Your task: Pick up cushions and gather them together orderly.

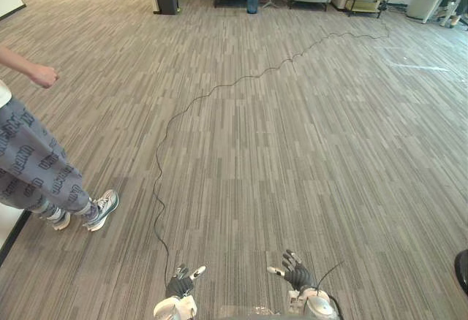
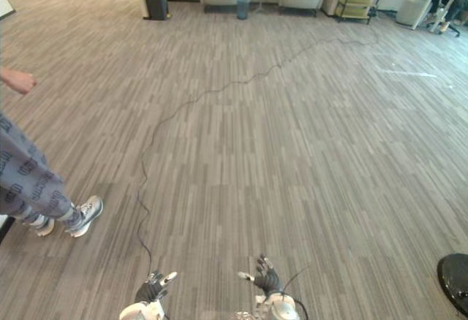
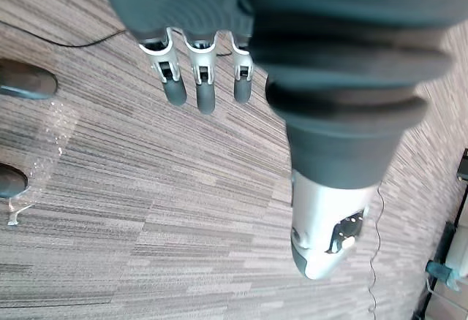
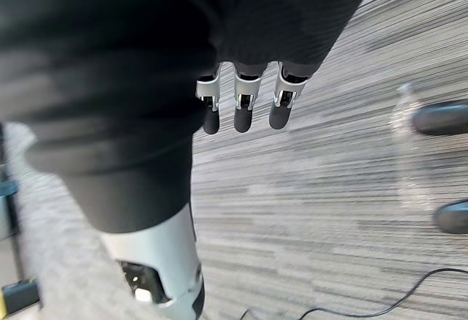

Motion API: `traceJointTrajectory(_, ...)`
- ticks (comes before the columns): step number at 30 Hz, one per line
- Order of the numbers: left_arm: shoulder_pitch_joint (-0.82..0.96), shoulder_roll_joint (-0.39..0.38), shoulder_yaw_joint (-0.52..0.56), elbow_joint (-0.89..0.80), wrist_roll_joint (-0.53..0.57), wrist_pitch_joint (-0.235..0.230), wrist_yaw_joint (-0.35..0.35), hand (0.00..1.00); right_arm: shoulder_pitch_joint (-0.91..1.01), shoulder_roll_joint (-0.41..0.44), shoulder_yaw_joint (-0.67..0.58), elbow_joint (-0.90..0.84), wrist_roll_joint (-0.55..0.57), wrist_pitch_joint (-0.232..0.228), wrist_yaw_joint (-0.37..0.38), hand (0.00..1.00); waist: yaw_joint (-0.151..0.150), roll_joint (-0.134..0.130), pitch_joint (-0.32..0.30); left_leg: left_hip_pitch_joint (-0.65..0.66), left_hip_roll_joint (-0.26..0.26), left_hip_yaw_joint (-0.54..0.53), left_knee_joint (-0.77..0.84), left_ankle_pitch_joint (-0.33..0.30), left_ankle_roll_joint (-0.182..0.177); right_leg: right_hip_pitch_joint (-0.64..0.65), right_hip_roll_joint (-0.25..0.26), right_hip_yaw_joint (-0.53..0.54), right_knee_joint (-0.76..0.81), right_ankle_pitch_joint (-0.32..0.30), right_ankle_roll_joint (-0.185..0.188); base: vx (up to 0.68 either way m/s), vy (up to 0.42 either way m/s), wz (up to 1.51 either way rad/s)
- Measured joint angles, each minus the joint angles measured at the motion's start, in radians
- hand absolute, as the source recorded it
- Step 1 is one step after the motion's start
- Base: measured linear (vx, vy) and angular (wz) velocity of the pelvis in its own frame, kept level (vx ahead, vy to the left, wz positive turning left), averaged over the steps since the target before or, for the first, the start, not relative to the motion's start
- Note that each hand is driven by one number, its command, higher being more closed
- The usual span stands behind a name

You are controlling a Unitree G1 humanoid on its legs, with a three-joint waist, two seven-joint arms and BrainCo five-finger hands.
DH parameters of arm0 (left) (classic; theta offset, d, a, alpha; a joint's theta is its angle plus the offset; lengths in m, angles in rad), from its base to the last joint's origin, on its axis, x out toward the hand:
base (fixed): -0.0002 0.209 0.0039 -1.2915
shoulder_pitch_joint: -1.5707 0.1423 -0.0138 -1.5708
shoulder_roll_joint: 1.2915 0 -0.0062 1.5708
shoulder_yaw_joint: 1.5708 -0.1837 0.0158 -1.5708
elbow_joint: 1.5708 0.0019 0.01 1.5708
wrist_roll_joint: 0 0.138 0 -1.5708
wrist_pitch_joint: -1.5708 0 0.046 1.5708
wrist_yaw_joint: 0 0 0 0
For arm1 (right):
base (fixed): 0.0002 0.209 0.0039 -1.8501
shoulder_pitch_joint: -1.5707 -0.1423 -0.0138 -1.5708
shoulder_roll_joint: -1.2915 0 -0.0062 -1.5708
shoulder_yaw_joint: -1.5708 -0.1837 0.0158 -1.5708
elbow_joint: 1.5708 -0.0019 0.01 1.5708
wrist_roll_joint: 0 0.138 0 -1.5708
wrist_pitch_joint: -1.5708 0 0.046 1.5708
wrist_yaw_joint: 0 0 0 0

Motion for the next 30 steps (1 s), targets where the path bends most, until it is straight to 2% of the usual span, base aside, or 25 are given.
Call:
traceJointTrajectory(6, -0.015, -0.001, -0.015, 0.000, -0.003, 0.006, 0.017, 0.00, 0.002, 0.000, -0.074, 0.001, 0.028, 0.011, -0.016, 0.00, -0.001, -0.011, 0.015, 0.013, -0.008, -0.020, -0.005, 0.000, 0.000, 0.022, -0.010, -0.020, 0.000, -0.011, 0.009, -0.02, -0.019, 0.10)
traceJointTrajectory(18, -0.015, -0.001, -0.023, 0.021, -0.040, 0.004, 0.016, 0.00, 0.001, 0.002, -0.138, 0.001, 0.038, 0.011, -0.034, 0.00, 0.000, 0.008, 0.017, 0.014, -0.010, -0.039, -0.007, 0.002, 0.001, 0.030, -0.010, -0.041, -0.014, -0.011, 0.009, -0.01, -0.030, 0.05)
traceJointTrajectory(30, -0.023, -0.001, -0.027, 0.027, -0.039, 0.003, 0.017, 0.00, -0.001, 0.002, -0.160, 0.002, 0.038, 0.011, -0.040, 0.00, 0.000, 0.007, 0.018, -0.002, -0.010, -0.063, -0.008, 0.009, 0.001, 0.029, -0.012, -0.067, -0.015, -0.015, 0.004, -0.03, -0.036, 0.07)
